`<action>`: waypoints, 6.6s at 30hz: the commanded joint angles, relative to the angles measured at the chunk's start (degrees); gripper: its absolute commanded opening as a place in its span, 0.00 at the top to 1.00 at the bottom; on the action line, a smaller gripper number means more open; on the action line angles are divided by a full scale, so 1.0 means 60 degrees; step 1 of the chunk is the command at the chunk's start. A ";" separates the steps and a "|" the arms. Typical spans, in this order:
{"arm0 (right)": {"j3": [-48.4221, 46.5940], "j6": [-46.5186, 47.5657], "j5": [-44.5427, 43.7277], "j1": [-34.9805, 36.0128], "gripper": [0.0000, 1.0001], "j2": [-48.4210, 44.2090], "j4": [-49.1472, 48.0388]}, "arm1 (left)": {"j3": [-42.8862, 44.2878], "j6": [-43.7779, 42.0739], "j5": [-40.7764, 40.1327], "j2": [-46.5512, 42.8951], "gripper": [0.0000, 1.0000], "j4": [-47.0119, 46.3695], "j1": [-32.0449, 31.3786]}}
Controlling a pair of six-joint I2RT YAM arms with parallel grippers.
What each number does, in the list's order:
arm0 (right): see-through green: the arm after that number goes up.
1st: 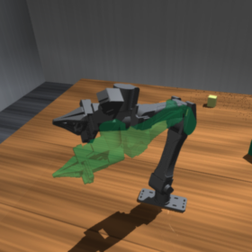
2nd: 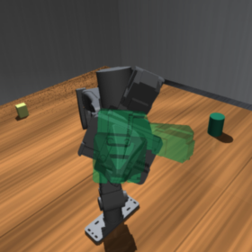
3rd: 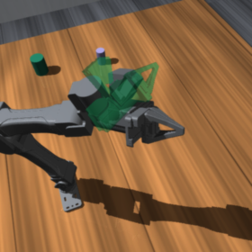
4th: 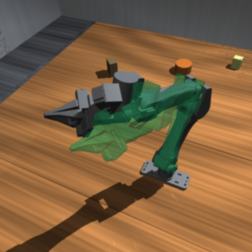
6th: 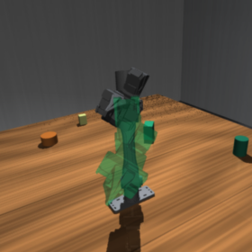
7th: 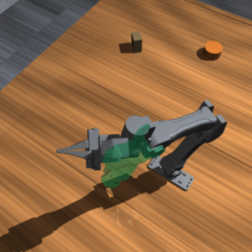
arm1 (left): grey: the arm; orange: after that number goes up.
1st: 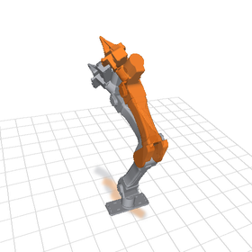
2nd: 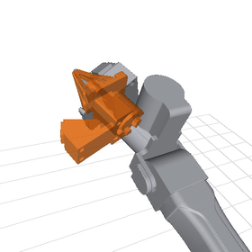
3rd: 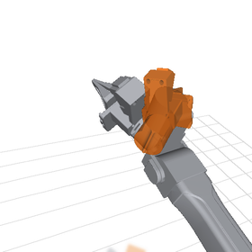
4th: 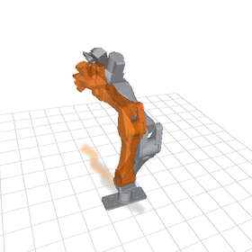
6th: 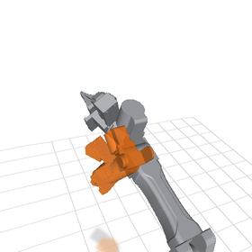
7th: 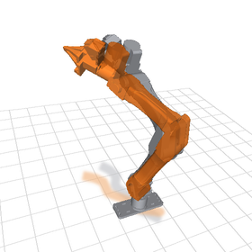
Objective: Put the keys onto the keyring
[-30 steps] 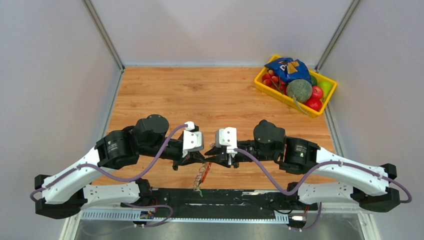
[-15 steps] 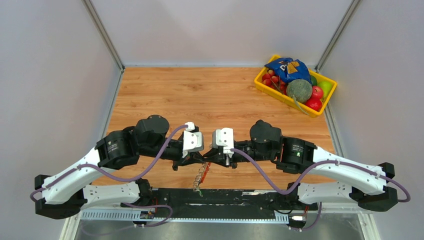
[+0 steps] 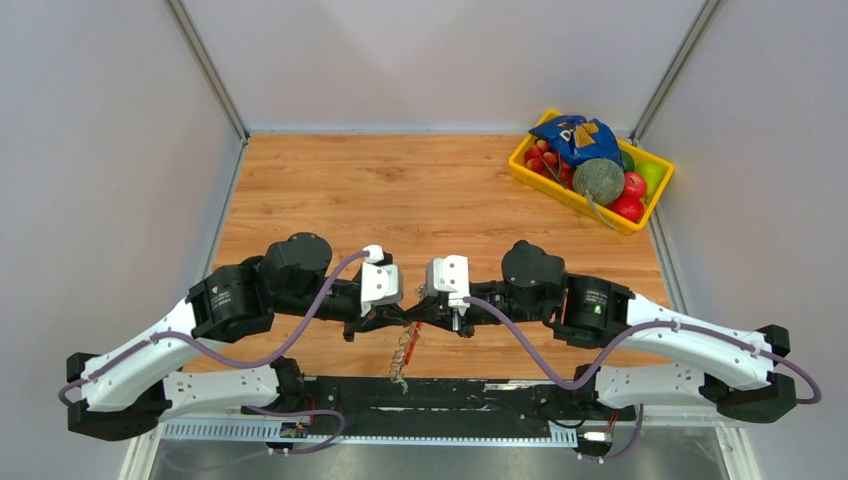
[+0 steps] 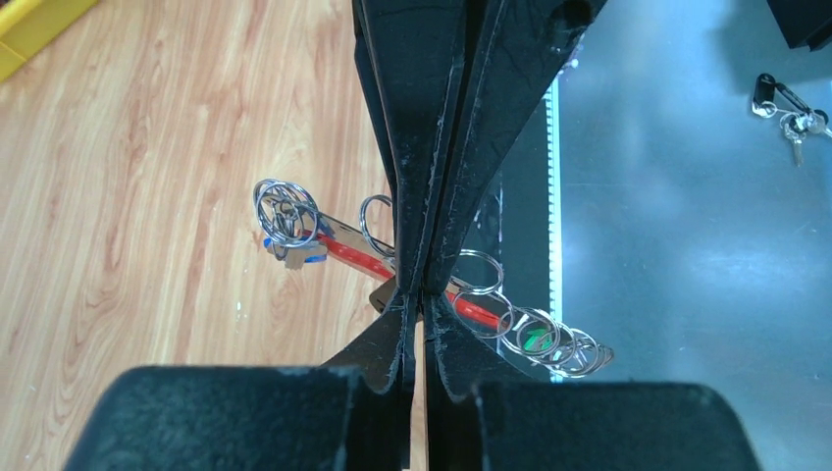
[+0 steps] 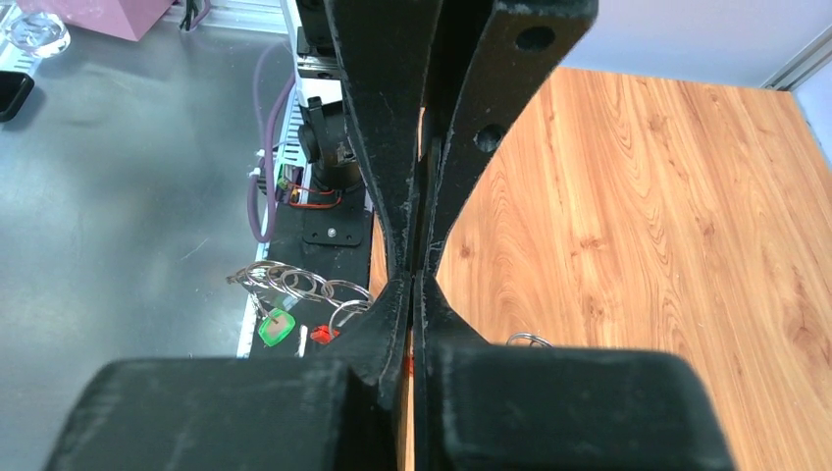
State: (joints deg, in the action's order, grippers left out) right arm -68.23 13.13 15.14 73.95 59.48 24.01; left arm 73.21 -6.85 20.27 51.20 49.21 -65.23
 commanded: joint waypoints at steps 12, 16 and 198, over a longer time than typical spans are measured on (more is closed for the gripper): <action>0.1278 -0.1398 -0.0957 0.0360 1.00 -0.1855 -0.2994 | -0.0984 0.0392 0.0292 -0.1977 0.59 -0.3267 -0.0039; 0.1836 -0.1659 -0.0974 0.0375 1.00 -0.2301 -0.4169 | -0.1431 0.0789 0.0268 -0.2041 0.59 -0.4223 -0.0041; -0.1587 0.0152 -0.1363 0.0390 0.62 0.0095 0.2446 | 0.0700 0.0083 0.0182 0.0661 1.00 -0.0056 -0.0041</action>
State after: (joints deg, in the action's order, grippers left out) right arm -78.32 12.78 6.52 76.12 60.51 41.28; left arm 77.30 -5.30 19.68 56.93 50.85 -65.28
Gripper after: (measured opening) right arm 0.388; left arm 0.010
